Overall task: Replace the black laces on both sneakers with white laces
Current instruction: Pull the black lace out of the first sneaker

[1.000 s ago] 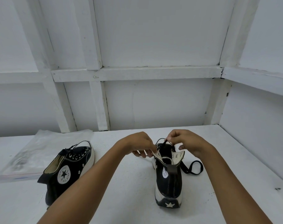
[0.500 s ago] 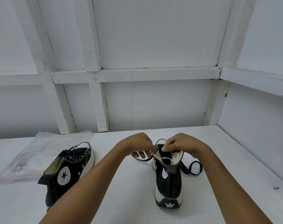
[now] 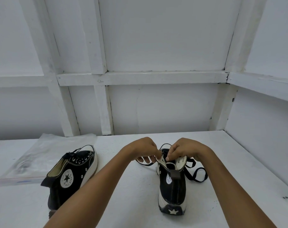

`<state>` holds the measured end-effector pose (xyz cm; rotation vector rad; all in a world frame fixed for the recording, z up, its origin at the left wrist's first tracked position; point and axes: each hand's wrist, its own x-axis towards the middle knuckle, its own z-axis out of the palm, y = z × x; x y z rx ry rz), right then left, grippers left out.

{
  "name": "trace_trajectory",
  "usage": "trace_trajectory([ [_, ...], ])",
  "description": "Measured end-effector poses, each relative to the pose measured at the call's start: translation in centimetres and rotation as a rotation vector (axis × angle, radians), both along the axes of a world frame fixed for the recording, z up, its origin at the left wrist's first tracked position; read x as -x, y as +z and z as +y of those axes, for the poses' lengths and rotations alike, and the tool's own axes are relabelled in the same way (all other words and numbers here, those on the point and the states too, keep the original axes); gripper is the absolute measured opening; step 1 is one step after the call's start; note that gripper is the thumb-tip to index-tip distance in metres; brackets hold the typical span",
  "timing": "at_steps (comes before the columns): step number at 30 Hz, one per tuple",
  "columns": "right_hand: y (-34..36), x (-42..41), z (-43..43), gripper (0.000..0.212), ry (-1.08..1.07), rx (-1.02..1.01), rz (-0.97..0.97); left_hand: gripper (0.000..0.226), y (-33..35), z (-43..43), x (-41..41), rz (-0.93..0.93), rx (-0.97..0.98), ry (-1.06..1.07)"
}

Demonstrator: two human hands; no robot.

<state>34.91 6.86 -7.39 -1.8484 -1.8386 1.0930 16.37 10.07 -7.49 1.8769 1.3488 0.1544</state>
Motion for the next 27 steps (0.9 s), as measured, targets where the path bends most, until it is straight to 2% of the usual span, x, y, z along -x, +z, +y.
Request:
trace_trajectory([
  [5,-0.6,-0.1,0.1,0.014,-0.057,-0.02,0.055,0.009,-0.2,-0.1,0.1,-0.011,-0.002,0.014],
  [8,-0.7,-0.4,-0.2,0.008,-0.037,0.002,0.042,0.01,-0.2,-0.5,-0.1,-0.01,0.017,0.023],
  [14,-1.0,-0.8,-0.1,0.009,-0.09,-0.111,0.165,0.01,0.0,-0.7,-0.1,-0.006,-0.001,0.034],
  [16,-0.6,-0.8,-0.4,0.016,-0.121,-0.123,0.301,0.01,0.0,-0.7,0.1,-0.004,0.008,0.035],
  [18,-0.1,-0.8,-0.4,0.021,-0.132,-0.117,0.516,0.011,0.0,-0.7,0.1,0.004,0.005,0.035],
  [21,0.9,-0.9,-0.6,0.021,-0.17,-0.092,0.79,0.013,0.2,-0.7,0.1,-0.013,0.006,0.033],
  [23,1.2,-0.8,-0.7,0.019,-0.212,-0.111,0.739,0.01,0.3,-0.8,0.1,-0.039,-0.002,0.034],
  [27,0.8,-0.8,-0.4,0.016,-0.208,-0.175,0.362,0.008,0.3,-1.1,0.0,-0.051,0.004,0.039],
])
